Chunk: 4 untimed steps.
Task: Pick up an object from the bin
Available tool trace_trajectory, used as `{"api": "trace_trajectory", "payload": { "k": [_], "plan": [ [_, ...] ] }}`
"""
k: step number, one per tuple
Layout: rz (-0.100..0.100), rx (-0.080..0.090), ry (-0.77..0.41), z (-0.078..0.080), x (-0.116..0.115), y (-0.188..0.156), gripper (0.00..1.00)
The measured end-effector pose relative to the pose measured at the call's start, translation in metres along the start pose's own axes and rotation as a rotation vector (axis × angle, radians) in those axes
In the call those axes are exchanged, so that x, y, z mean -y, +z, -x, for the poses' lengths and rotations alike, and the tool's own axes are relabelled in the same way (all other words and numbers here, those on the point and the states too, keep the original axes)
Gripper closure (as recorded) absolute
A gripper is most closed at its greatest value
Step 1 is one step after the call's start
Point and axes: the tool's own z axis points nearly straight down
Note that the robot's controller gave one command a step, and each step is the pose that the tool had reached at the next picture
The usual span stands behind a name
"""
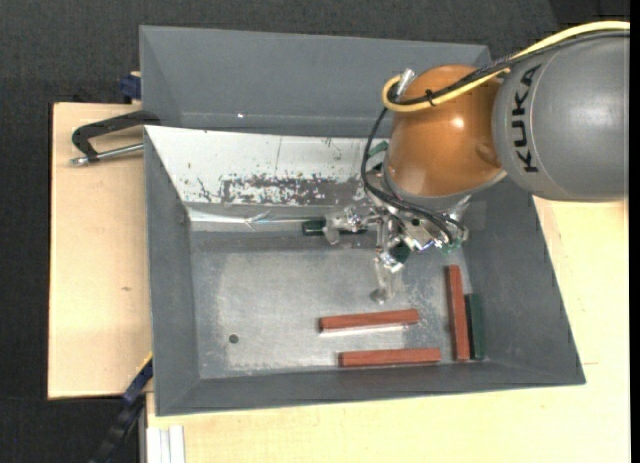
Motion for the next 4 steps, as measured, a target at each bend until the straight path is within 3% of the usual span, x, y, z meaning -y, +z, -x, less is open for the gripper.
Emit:
{"api": "trace_trajectory", "payload": {
  "k": [1,2,3,4],
  "plan": [
    [0.0,-0.005,-0.108,-0.015,-0.019,0.029,0.0],
    [0.006,-0.003,-0.094,-0.028,-0.022,0.043,0.0],
    [0.005,-0.004,-0.296,-0.038,-0.059,0.058,1.0],
    [0.004,-0.005,-0.295,-0.038,-0.059,0.058,1.0]
  ]
}}
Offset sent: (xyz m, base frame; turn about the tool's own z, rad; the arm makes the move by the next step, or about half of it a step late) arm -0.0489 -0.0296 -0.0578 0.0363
